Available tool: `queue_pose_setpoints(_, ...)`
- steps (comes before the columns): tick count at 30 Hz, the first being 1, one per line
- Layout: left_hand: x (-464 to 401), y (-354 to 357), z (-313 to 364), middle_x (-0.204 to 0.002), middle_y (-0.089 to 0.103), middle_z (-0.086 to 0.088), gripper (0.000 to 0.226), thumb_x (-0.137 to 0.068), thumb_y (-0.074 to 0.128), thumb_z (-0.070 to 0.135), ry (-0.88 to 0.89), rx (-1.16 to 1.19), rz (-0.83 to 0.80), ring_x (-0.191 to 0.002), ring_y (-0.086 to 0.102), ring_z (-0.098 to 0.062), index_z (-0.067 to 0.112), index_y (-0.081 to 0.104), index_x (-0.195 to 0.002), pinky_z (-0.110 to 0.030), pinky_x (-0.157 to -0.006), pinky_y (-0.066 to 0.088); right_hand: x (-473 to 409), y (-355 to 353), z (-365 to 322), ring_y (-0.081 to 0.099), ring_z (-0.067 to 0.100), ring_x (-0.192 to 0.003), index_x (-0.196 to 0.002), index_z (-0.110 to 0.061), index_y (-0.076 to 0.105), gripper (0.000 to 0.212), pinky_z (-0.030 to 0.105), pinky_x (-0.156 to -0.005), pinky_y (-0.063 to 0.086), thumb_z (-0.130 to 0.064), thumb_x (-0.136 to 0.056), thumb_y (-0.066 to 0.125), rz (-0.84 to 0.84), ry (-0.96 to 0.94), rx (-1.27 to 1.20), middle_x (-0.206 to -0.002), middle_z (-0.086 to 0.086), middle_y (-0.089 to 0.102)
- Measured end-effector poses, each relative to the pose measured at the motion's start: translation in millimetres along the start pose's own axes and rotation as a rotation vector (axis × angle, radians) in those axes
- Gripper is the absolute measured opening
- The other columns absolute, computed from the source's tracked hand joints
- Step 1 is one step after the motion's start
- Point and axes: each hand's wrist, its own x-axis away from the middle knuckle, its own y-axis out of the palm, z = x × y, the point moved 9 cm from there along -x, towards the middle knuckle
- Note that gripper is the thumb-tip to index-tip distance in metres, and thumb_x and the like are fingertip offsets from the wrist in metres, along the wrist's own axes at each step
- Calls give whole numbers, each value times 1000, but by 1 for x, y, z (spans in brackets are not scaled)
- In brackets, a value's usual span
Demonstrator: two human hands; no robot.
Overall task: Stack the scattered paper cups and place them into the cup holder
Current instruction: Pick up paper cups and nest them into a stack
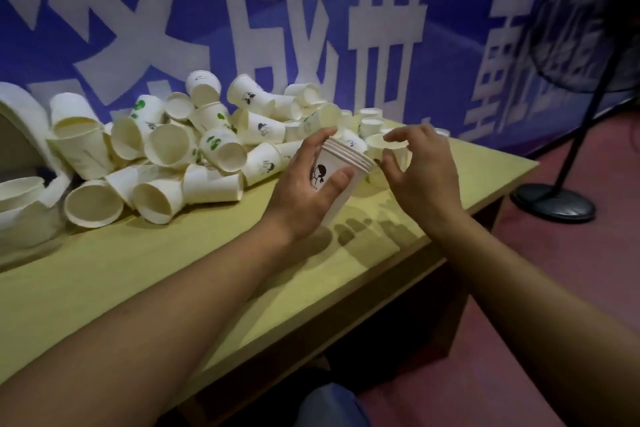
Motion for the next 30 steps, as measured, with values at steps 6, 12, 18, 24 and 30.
queue_pose_setpoints(6, -20, 55, -14, -137, 52, 12, 60, -82, 54, 69, 5, 71, 31, -120, 57, -13, 57, 35, -138, -51, -97, 52, -23, -5, 82, 32, 23, -136, -138, -24, 50, 46, 40, -105, 39, -39, -95, 60, -152, 164, 290, -148, 0, 40)
queue_pose_setpoints(12, -12, 43, -30, -122, 56, 32, 62, -77, 59, 66, -31, 187, 19, -106, 59, 6, 57, 41, -136, -29, -90, 54, -17, -1, 95, 50, 19, -120, -114, -24, 51, 36, 28, -89, 47, -34, -87, 72, -100, 139, 101, -132, -1, 53)
queue_pose_setpoints(18, -5, 49, -14, -116, 56, 24, 62, -76, 58, 63, 16, 220, -54, -100, 55, 15, 47, 47, -134, -8, -75, 48, -11, -38, 70, 55, 13, -102, -113, -18, 50, 45, 8, -71, 42, -29, -81, 80, 181, 125, -28, -115, -3, 54)
queue_pose_setpoints(24, 0, 56, -14, -125, 59, 13, 68, -75, 61, 63, -13, 300, -125, -113, 57, 0, 45, 49, -139, -17, -84, 52, -8, -53, 24, 55, 18, -107, -114, -25, 44, 45, 25, -79, 54, -33, -84, 76, 243, 62, -329, -118, -1, 47)
queue_pose_setpoints(30, 1, 53, -9, -123, 54, 24, 78, -83, 61, 52, -25, 304, -123, -108, 50, 22, 50, 24, -153, -7, -79, 48, 0, -24, 2, 60, 25, -109, -93, -30, 43, 30, 22, -61, 57, -27, -87, 73, 109, 117, -500, -117, 8, 50)
